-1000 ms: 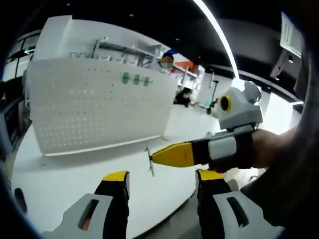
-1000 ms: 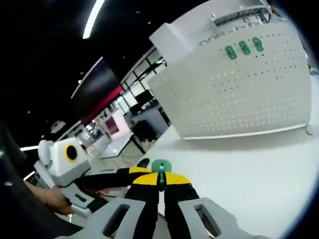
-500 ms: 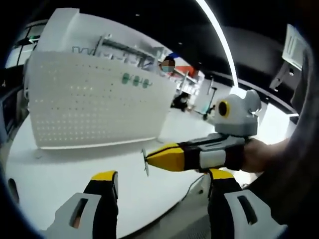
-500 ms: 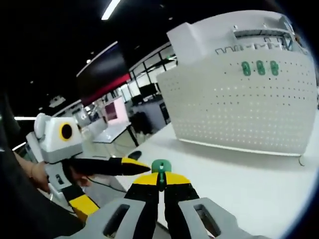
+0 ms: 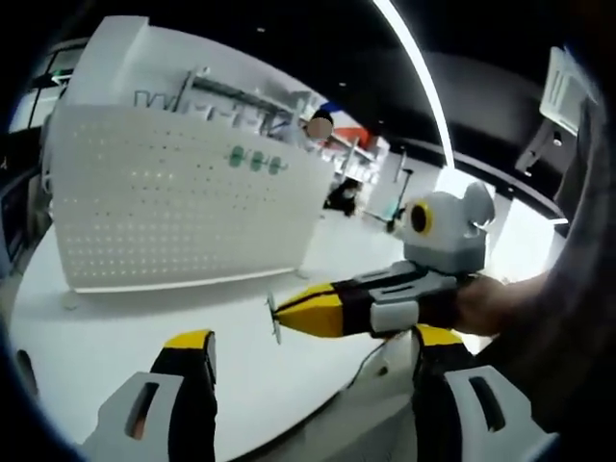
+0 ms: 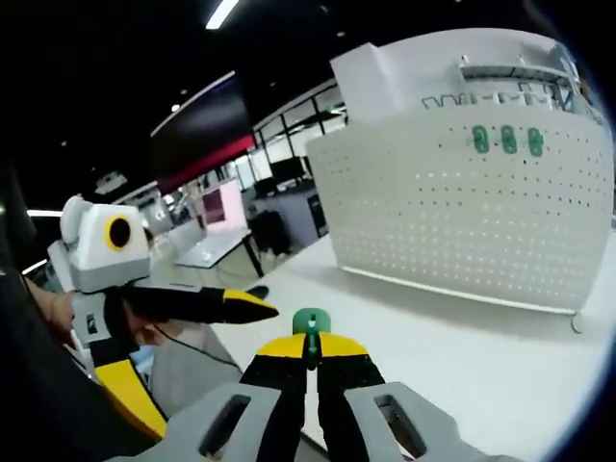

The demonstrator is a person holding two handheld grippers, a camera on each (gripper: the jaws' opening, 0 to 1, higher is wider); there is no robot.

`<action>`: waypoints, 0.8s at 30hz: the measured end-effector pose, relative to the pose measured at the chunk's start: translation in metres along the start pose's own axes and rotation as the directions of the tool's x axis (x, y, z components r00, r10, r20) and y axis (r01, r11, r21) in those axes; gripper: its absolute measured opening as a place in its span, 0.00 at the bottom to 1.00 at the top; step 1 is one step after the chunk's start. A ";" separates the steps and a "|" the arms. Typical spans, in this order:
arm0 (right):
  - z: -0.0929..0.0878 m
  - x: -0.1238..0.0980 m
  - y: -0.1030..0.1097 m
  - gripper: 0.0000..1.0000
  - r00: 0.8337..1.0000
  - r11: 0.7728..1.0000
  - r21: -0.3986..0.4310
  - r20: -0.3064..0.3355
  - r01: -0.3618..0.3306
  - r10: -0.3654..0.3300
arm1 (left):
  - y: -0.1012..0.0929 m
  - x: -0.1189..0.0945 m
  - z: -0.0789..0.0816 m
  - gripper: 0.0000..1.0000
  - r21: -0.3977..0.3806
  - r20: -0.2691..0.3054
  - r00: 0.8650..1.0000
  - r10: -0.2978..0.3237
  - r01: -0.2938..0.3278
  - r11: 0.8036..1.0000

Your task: Insert the hook assembly into the mounting plate slot until the hook locks in place.

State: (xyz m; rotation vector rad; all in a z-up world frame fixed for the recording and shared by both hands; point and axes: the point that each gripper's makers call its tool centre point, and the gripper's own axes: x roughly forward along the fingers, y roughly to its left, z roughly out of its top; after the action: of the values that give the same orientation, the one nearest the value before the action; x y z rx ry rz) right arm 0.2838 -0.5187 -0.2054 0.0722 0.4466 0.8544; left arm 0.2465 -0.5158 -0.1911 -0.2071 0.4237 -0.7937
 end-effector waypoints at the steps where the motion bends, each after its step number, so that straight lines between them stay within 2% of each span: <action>1: 0.000 0.000 -0.001 0.00 1.000 1.000 -0.012 -0.001 0.004 -0.004 | 0.000 0.000 0.001 0.86 -0.004 0.002 1.000 0.001 -0.001 1.000; 10: 0.002 0.001 -0.011 0.00 0.999 0.999 -0.032 0.007 0.036 -0.036 | -0.002 0.001 0.008 0.89 -0.003 0.012 1.000 -0.006 0.006 1.000; 18: 0.010 -0.002 -0.032 0.00 0.995 0.994 -0.037 0.035 0.099 -0.098 | 0.001 0.004 0.010 0.91 -0.055 0.021 1.000 0.001 0.000 0.998; 24: 0.012 -0.002 -0.051 0.00 0.988 0.989 -0.019 0.045 0.147 -0.146 | 0.004 0.006 0.010 0.94 -0.065 0.019 1.000 0.012 -0.010 0.998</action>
State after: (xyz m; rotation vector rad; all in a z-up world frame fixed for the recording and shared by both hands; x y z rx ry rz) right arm 0.3239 -0.5529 -0.2064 0.0373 0.3966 0.7119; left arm 0.2573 -0.5172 -0.1850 -0.2721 0.4323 -0.7673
